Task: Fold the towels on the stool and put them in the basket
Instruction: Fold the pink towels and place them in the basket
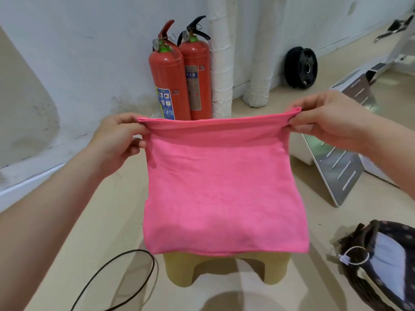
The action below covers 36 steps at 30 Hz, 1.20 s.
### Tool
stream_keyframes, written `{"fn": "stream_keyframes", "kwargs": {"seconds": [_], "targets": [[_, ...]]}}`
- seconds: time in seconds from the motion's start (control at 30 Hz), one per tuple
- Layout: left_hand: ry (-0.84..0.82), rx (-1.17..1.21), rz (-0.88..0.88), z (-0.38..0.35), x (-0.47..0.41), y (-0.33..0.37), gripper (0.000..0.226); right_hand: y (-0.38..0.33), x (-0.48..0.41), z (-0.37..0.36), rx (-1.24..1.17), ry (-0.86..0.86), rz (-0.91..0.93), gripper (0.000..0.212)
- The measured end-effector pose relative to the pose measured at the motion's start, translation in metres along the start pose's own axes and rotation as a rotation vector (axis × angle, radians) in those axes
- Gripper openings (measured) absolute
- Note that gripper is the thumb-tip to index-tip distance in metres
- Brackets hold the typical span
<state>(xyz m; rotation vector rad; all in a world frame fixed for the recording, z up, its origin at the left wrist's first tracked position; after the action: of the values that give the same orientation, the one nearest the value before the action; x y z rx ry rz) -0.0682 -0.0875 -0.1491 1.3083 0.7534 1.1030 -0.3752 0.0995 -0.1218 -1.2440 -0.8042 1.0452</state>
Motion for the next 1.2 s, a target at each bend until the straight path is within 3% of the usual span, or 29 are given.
{"fn": "stream_keyframes", "kwargs": {"seconds": [0.13, 0.27, 0.37, 0.47, 0.73, 0.97, 1.2], "targets": [[-0.175, 0.086, 0.052, 0.004, 0.022, 0.002, 0.033, -0.009, 0.054, -0.008, 0.246, -0.006, 0.186, 0.021], [-0.314, -0.009, 0.052, 0.003, 0.051, -0.016, 0.031, 0.021, 0.109, -0.024, 0.355, 0.007, 0.385, 0.043], [-0.314, -0.12, 0.009, 0.006, 0.075, -0.039, 0.043, 0.042, 0.14, -0.04, 0.549, -0.034, 0.6, 0.019], [-0.283, -0.221, -0.048, 0.01, 0.092, -0.059, 0.048, 0.053, 0.157, -0.046, 0.635, -0.037, 0.723, 0.014], [-0.209, -0.363, -0.151, 0.005, 0.114, -0.068, 0.039, 0.075, 0.168, -0.048, 0.776, -0.1, 0.79, 0.01], [-0.171, -0.389, -0.23, 0.007, 0.129, -0.064, 0.036, 0.07, 0.179, -0.048, 0.808, -0.01, 0.908, 0.007], [-0.223, -0.581, -0.244, 0.003, 0.135, -0.076, 0.043, 0.085, 0.181, -0.051, 0.894, -0.014, 0.883, 0.005]]}}
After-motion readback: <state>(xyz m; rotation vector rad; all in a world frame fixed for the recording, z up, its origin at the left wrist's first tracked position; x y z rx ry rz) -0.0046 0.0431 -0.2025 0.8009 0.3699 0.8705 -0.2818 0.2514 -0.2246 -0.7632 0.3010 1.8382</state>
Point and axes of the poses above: each hand's wrist, its own x-axis away from the middle knuckle, its own z-axis out of the back of the hand, y = z × x, the point moved 7 cm from there along -x, towards the middle knuckle, and after that the axes turned 6 degrees about z, right-handed, at the moved point
